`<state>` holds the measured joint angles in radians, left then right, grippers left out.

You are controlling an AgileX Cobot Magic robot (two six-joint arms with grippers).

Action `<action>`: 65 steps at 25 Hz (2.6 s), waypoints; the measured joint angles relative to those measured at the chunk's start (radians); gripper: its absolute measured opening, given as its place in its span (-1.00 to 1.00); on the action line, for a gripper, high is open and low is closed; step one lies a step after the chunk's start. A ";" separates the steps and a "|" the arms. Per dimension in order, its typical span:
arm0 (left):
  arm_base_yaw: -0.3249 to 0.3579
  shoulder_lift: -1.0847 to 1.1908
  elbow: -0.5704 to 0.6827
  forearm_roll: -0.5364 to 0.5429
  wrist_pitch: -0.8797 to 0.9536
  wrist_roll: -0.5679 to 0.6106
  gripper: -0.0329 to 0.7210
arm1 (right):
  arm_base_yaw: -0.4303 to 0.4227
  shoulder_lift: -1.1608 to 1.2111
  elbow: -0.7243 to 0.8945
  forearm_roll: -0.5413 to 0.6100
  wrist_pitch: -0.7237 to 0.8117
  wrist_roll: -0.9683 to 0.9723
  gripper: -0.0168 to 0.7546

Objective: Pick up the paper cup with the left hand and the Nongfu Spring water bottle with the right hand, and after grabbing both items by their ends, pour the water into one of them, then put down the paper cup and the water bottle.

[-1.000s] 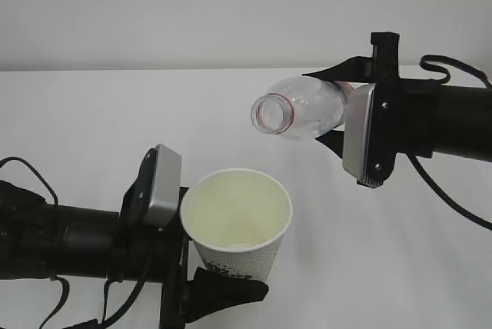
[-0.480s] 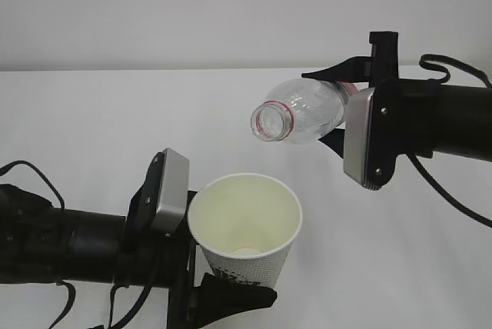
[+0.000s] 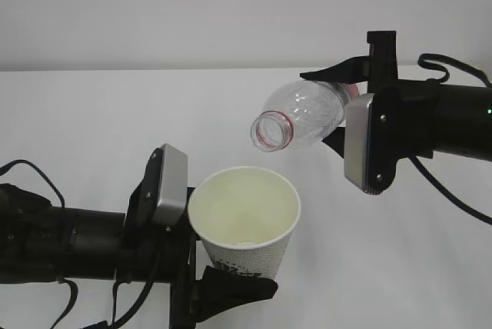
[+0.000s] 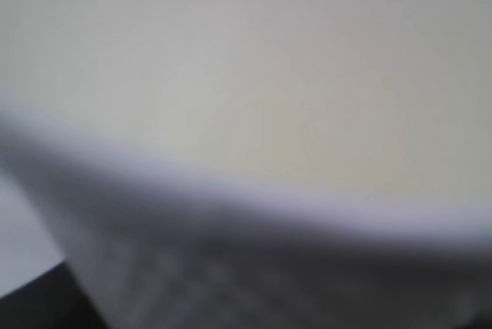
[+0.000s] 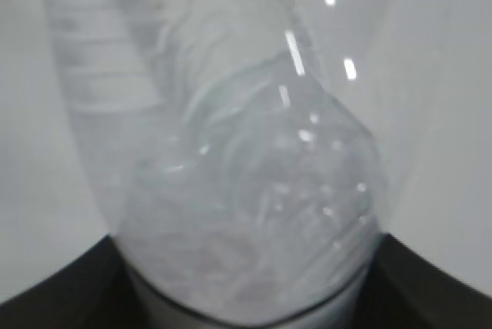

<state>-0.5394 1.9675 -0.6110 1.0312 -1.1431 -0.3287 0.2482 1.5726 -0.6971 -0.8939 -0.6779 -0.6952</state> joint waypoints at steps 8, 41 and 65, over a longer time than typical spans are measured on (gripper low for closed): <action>0.000 0.000 0.000 -0.005 0.000 0.000 0.55 | 0.000 0.000 0.000 0.002 -0.002 -0.021 0.28; -0.002 0.000 0.000 -0.010 0.000 0.000 0.55 | 0.000 0.000 -0.017 0.008 -0.007 -0.107 0.28; -0.002 0.000 0.000 -0.010 0.000 0.000 0.55 | 0.000 -0.035 -0.051 0.008 -0.007 -0.140 0.28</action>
<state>-0.5411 1.9675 -0.6110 1.0214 -1.1431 -0.3287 0.2482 1.5379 -0.7482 -0.8854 -0.6850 -0.8352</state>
